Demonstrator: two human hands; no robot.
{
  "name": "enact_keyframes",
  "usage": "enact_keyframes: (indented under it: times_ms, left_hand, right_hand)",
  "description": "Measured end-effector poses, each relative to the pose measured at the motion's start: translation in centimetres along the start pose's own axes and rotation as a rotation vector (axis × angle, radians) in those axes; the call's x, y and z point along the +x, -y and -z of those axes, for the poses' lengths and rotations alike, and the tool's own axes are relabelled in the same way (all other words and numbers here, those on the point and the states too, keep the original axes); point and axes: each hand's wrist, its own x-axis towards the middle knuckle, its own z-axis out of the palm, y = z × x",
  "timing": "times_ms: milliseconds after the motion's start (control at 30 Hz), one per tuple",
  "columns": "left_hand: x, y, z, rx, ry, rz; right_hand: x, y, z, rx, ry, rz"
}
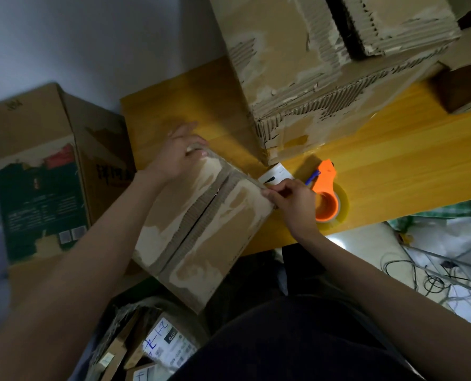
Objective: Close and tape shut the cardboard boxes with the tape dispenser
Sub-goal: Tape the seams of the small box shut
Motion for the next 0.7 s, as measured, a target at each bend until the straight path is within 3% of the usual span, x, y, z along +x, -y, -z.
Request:
enact_keyframes:
  times_ms: [67,133,400,600,700]
  left_hand:
    - [-0.1,-0.7,-0.4,0.065,0.012,-0.129]
    - [-0.6,-2.2,-1.5,-0.017,0.086,-0.190]
    - [-0.4,-4.6,-4.8,-0.139,0.001,-0.123]
    - [0.0,-4.4,-2.6,-0.182,0.056,-0.152]
    - [-0.4,-2.4,-0.7,-0.253,-0.049,-0.092]
  right_hand:
    - [-0.1,0.0,-0.1,-0.001,0.006,0.005]
    - [-0.2,-0.1,-0.3,-0.004,-0.001,0.021]
    - [0.5,-0.1,-0.7,-0.238,0.068,0.112]
    - [0.7,0.0,-0.7,-0.124,0.056,0.052]
    - [0.6,0.4,-0.4,-0.078,0.036,0.011]
